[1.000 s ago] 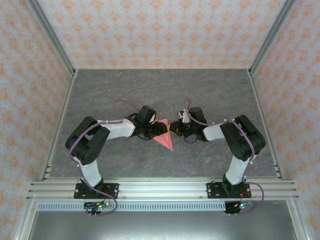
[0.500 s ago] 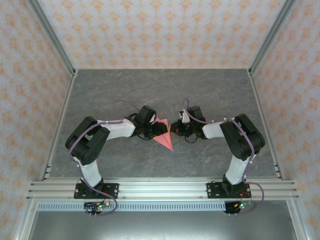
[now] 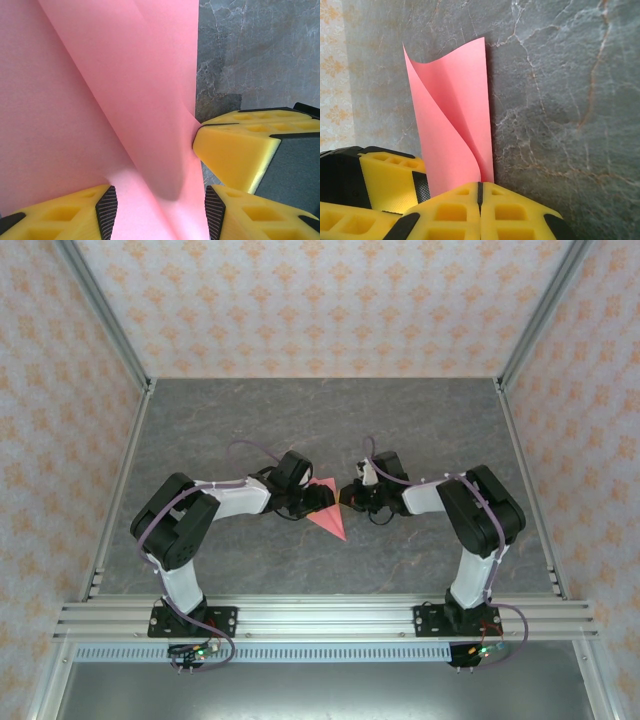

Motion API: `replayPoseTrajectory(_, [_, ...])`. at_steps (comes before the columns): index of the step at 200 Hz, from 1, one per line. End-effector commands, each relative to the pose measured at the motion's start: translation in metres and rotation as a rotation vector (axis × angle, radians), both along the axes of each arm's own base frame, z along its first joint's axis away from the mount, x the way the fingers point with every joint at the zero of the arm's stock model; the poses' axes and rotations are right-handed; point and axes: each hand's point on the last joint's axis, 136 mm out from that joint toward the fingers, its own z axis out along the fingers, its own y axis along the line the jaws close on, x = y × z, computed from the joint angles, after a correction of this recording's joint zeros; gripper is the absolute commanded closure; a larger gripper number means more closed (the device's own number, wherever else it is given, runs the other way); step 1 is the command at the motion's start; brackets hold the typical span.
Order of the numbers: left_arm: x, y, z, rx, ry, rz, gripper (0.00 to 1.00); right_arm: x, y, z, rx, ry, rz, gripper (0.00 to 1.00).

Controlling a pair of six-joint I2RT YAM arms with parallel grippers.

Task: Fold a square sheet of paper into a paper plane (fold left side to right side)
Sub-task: Fourth fold the wing at the center of the table.

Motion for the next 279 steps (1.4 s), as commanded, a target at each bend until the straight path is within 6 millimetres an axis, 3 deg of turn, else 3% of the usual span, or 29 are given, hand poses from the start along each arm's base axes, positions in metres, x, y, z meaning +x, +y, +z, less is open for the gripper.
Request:
replayPoseTrajectory(1, [-0.006, 0.008, -0.001, 0.042, 0.003, 0.012, 0.46, 0.007, 0.005, 0.001, -0.016, -0.029, 0.010, 0.94])
replayPoseTrajectory(99, [-0.005, 0.008, 0.002, 0.042, -0.002, 0.008, 0.46, -0.006, -0.003, -0.020, -0.120, 0.029, 0.021, 0.94])
replayPoseTrajectory(182, [-0.003, 0.014, 0.029, 0.059, -0.056, 0.006, 0.47, -0.015, -0.020, -0.035, -0.248, 0.065, 0.019, 0.94])
replayPoseTrajectory(279, [0.024, 0.003, 0.032, 0.014, -0.062, 0.024, 0.73, -0.016, -0.021, -0.036, -0.273, 0.059, 0.024, 0.95])
